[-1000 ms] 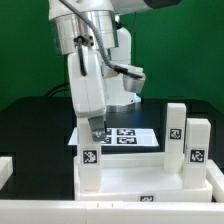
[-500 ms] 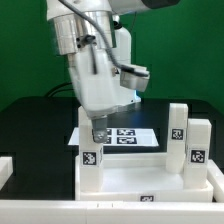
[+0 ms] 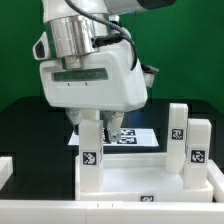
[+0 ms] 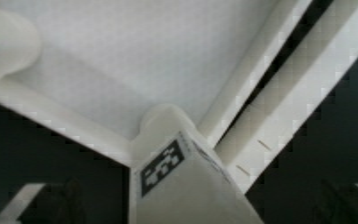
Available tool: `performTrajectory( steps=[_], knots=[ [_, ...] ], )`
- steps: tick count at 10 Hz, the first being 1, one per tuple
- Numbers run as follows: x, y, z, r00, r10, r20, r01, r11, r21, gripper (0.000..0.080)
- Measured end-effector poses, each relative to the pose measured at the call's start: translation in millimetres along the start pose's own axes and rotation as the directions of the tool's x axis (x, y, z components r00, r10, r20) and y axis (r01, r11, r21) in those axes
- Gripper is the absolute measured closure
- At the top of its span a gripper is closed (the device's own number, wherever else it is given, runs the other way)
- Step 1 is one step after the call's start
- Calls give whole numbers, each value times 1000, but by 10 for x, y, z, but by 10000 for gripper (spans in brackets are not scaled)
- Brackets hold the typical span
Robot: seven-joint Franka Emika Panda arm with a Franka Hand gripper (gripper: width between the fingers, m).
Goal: Assemble desk
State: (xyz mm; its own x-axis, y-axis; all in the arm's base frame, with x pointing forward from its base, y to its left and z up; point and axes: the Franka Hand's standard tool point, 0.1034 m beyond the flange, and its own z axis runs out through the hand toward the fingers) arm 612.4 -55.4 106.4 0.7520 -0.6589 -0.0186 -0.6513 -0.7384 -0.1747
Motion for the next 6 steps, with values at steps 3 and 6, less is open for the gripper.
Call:
performTrajectory(
  steps=[3,6],
  knots=[
    [37,15,-23,964,-267,-4,266,962,-53,150],
    [34,15,-20,988,-151,-9,151,987,-52,475]
  ],
)
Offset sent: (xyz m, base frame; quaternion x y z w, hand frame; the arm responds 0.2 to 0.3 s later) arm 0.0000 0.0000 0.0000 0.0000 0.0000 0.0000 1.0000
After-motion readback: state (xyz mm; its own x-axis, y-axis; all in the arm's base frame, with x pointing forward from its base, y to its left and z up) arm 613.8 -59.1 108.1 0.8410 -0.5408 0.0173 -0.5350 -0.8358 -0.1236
